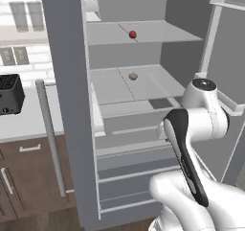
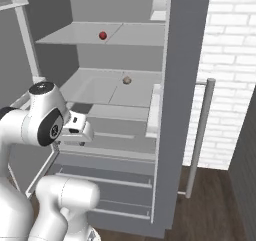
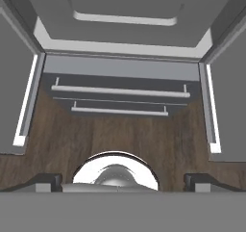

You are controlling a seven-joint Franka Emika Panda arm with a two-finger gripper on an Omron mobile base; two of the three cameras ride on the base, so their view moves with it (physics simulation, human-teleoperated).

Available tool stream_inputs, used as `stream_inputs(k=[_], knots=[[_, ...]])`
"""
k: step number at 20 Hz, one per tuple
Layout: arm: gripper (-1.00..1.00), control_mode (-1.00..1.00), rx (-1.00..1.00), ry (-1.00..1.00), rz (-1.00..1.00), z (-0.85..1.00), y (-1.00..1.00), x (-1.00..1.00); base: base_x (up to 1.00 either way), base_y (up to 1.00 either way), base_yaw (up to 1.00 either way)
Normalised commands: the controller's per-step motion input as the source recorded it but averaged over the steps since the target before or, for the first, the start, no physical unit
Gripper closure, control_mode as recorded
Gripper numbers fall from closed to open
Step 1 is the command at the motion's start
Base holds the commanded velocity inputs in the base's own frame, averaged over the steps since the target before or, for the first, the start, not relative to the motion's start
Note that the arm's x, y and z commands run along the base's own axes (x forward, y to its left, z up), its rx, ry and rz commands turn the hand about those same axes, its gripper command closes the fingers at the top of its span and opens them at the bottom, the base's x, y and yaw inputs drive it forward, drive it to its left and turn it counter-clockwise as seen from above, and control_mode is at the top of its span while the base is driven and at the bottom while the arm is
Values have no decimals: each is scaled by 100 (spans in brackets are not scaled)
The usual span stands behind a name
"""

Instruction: Take the strawberry from the fridge and place it on top of the pancake, located on the dining counter.

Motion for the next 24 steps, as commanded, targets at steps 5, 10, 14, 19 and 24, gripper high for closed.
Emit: stream_inputs(k=[5,10,14,19,24], knots=[[-100,100,0,0,0,0,0,0,63,1,0],[-100,100,0,0,0,0,0,0,48,1,0],[-100,100,0,0,0,0,0,0,49,6,0],[-100,100,0,0,0,0,0,0,44,4,0],[-100,100,0,0,0,0,0,0,32,1,0]])
